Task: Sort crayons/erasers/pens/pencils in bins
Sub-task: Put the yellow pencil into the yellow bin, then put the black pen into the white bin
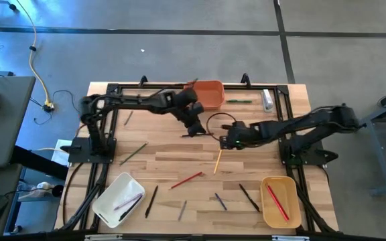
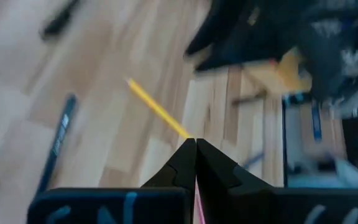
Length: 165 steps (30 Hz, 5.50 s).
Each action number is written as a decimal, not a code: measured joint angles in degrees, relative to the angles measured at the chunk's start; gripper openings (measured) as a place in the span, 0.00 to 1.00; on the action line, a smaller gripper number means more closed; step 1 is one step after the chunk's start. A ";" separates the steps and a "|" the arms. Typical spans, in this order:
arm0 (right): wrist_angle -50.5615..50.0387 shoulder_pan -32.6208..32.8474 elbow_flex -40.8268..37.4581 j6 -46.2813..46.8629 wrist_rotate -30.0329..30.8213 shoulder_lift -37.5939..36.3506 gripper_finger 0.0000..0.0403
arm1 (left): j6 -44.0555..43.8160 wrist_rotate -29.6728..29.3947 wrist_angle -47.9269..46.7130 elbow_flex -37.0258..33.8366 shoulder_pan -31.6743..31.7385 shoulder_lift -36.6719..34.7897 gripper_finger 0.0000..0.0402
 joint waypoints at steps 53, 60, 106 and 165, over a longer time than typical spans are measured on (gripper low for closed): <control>-15.08 -7.72 19.75 -4.30 -11.72 20.07 0.03 | -3.45 -13.23 28.95 -48.02 23.85 -49.54 0.00; -19.48 -2.48 19.79 -2.73 -14.44 12.10 0.03 | -3.42 -13.19 28.64 -48.02 23.84 -49.41 0.00; -18.52 44.84 0.36 21.96 -16.24 -1.42 0.26 | 4.21 -11.96 25.06 -48.02 23.61 -49.37 0.00; -2.49 -33.08 -8.23 -86.37 -11.41 3.38 0.35 | -7.72 -22.82 49.26 -57.17 0.31 -43.73 0.00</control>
